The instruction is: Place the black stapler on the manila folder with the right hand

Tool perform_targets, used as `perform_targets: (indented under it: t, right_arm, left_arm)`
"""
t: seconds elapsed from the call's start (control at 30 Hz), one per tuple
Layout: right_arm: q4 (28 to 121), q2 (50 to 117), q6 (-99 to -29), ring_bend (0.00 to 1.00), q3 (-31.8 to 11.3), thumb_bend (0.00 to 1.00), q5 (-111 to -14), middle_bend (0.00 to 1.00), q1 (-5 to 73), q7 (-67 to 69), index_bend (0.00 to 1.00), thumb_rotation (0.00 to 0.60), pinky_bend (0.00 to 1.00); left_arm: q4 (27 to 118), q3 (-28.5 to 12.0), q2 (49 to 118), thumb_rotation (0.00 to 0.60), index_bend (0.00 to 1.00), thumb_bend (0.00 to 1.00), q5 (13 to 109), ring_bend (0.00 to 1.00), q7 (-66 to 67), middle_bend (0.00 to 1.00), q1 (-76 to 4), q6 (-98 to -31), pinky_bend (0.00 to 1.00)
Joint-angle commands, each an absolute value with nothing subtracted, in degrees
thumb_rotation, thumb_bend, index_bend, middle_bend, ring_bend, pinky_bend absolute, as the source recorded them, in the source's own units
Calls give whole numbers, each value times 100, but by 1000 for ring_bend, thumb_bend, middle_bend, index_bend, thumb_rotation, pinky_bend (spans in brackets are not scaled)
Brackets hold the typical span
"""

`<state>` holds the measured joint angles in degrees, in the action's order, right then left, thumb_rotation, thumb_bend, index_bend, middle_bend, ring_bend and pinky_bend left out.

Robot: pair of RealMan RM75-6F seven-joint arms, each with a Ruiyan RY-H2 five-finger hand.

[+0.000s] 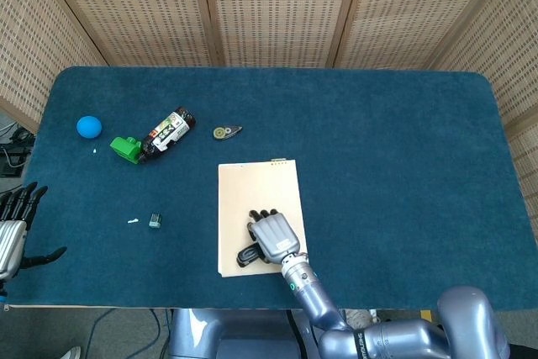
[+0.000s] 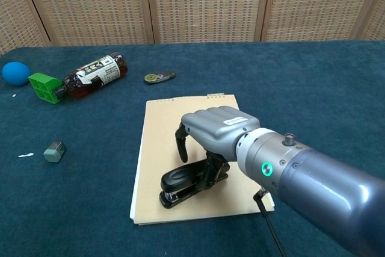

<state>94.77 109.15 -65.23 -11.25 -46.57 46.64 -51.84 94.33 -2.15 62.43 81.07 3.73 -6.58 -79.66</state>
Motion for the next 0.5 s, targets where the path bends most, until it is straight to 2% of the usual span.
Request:
perform_targets:
  t: [0.03, 0.17, 0.27, 0.4, 0.5]
  right_arm:
    - [9508, 10946, -6691, 158, -1089, 272, -4714, 141, 4688, -5307, 348, 600, 285]
    - [9598, 10878, -6857, 47, -1042, 237, -4731, 33, 4677, -5424, 218, 600, 155]
    - [9663, 10753, -7049, 3, -983, 229, -4744, 0, 4656, -5628, 162, 600, 120]
    - [9925, 10357, -7334, 0, -848, 227, -4849, 0, 4511, -5754, 124, 600, 58]
    - [10251, 9777, -7567, 0, -641, 224, -5070, 0, 4229, -5562, 76, 600, 4]
  left_arm:
    - [9437, -216, 6237, 600, 0, 135, 8107, 0, 362, 0, -651, -7981, 0]
    - [9435, -217, 6235, 600, 0, 134, 8101, 0, 357, 0, -653, -7976, 0]
    - [9431, -219, 6235, 600, 0, 135, 8099, 0, 356, 0, -655, -7976, 0]
    - [9422, -230, 6244, 600, 0, 135, 8075, 0, 349, 0, -653, -7979, 0]
    - [9421, -228, 6253, 600, 0, 134, 8072, 0, 368, 0, -663, -7962, 0]
